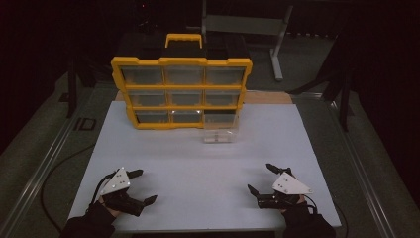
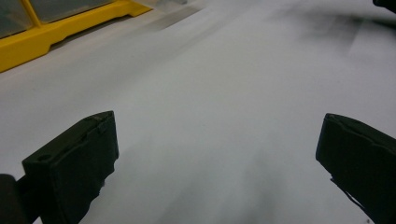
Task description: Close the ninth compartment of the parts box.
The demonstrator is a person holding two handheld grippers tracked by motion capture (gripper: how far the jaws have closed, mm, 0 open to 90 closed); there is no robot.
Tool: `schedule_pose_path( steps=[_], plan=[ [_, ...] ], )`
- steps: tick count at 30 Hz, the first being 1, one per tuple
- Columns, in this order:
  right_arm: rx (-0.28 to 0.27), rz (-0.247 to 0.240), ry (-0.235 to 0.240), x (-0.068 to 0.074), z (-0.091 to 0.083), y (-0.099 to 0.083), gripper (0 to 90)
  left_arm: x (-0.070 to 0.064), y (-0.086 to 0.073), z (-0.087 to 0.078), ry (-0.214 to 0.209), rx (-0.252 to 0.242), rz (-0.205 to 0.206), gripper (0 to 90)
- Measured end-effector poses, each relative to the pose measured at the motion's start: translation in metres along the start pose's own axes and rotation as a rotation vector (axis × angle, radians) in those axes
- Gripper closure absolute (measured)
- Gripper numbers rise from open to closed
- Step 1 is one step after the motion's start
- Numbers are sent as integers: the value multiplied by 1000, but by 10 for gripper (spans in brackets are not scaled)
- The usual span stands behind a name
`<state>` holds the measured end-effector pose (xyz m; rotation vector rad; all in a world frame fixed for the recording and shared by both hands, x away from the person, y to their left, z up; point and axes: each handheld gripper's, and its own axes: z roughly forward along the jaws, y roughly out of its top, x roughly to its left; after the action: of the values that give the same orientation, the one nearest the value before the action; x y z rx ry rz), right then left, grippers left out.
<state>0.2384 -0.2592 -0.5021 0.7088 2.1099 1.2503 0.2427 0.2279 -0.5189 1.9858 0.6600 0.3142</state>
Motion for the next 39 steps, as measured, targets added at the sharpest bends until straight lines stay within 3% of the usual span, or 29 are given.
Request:
schedule_pose_path(
  steps=[13, 24, 39],
  plan=[
    [-7, 22, -5, -3, -3, 2, 82, -1, 1, -1, -6, -10, 3, 0],
    [-30, 56, -50, -9, -13, 21, 82, -3, 2, -1, -11, -17, 6, 0],
    [-30, 73, -82, -15, -7, 46, 82, -2, 2, -2, -19, -32, 5, 0]
  ],
)
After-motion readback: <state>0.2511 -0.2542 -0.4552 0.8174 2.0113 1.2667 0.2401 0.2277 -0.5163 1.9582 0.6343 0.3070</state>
